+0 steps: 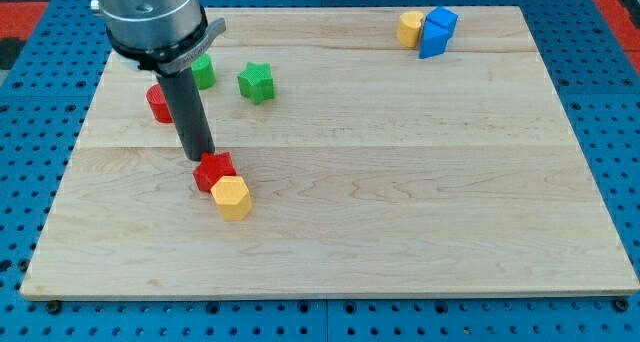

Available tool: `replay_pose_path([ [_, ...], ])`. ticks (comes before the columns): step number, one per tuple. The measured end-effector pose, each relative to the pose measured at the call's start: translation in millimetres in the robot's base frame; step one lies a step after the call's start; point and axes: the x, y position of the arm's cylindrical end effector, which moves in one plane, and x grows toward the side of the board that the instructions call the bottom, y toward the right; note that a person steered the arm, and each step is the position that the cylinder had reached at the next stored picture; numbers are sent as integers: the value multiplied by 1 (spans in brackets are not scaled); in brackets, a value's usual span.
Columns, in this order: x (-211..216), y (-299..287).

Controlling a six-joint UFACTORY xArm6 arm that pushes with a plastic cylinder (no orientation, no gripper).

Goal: Move yellow hexagon to the right of the red star

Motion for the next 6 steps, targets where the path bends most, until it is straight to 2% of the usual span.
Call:
replay_pose_path([
  [1,49,38],
  [2,60,57],
  [3,65,1],
  [4,128,13],
  [5,154,23],
  [6,155,80],
])
